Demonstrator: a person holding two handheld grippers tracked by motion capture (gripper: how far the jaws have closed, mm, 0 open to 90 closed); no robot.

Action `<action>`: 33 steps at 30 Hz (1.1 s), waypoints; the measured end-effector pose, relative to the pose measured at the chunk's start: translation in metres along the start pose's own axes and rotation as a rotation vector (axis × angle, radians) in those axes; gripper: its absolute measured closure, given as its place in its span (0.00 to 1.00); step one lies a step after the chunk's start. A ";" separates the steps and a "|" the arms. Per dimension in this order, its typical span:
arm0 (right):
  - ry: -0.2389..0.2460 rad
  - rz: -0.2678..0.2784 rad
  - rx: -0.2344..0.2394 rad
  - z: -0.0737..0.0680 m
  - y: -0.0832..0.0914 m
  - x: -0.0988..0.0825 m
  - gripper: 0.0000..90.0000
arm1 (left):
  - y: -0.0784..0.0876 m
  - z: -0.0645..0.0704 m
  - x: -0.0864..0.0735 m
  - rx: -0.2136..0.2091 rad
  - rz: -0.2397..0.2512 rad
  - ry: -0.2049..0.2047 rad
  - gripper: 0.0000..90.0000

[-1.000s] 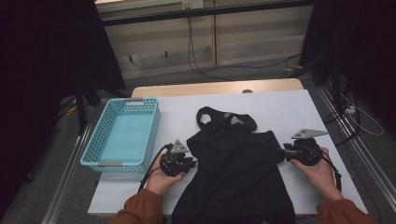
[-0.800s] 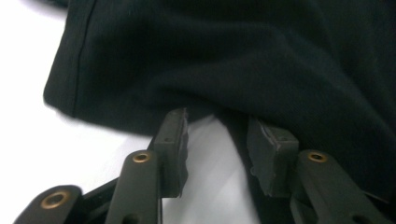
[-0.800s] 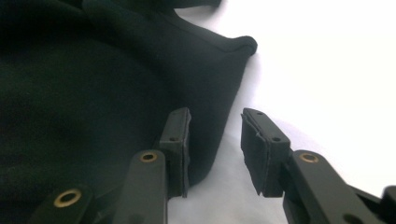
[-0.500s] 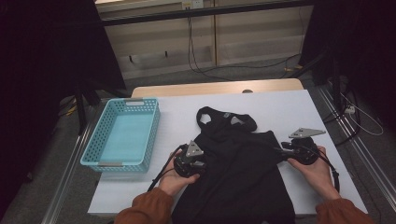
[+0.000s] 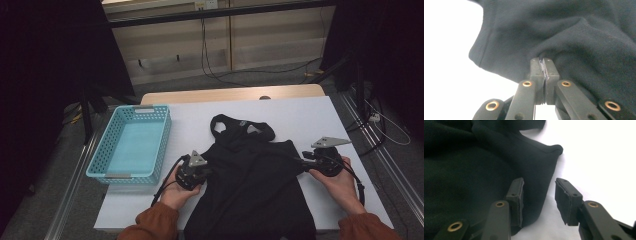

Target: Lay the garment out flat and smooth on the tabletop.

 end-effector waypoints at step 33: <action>0.094 -0.135 0.138 -0.042 0.016 -0.027 0.99 | 0.040 0.024 -0.040 -0.078 -0.018 0.004 0.72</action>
Point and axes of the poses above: each handheld gripper's, and its own axes: y roughly backward along the jaws, x roughly out of its top, z roughly to its right, the point moved 4 cm from there along -y, roughly forward along the jaws, and after that the axes turned 3 degrees about -y, right-handed, at the moved point
